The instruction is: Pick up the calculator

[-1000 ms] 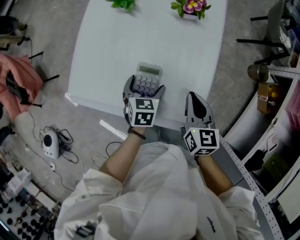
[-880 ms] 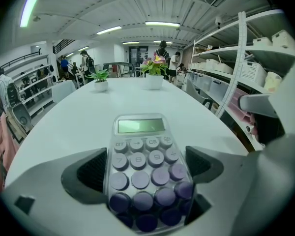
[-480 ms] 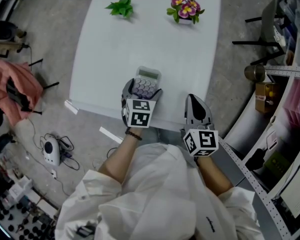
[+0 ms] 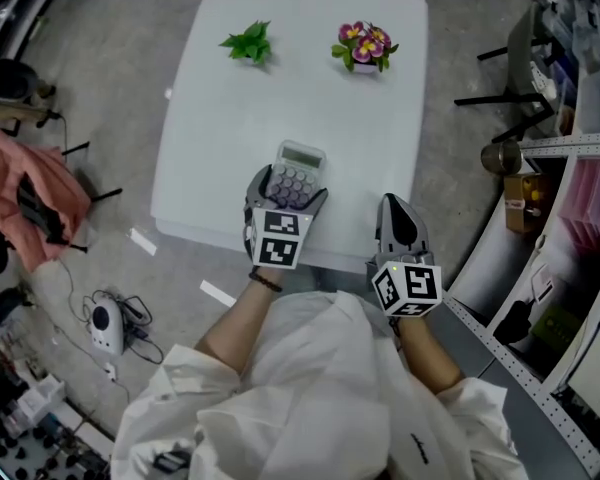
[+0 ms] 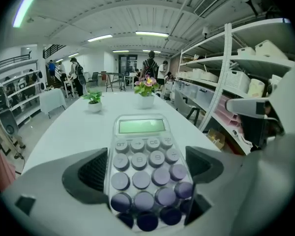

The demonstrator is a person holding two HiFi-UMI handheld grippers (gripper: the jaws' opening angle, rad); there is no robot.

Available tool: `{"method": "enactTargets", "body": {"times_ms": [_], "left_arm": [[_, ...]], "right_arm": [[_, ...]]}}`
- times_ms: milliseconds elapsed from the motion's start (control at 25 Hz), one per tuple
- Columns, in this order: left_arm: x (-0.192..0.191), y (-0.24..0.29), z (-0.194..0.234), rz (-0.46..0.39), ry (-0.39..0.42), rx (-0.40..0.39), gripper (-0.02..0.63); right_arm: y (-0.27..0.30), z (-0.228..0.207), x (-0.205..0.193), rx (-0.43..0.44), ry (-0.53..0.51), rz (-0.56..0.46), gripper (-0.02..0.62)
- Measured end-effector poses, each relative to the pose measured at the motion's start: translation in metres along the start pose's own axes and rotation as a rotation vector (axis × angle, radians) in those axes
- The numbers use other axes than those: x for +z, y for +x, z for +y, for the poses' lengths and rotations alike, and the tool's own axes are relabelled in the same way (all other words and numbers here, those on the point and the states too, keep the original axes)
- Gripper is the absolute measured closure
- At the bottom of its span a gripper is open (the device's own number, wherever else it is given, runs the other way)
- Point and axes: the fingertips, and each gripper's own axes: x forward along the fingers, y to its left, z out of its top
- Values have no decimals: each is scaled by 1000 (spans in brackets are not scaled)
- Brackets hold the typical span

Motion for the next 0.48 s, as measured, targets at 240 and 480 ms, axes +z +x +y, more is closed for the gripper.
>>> {"method": "enactTargets", "body": {"times_ms": [240,480], "left_arm": [[31,-30,6,-66,27,-23,117],[68,-64,14,-151,45,-39,117]], "right_arm": [[-8,5,38,-30,-18,-79,577],[-22,12,75,-71,-42,-158,577]]}}
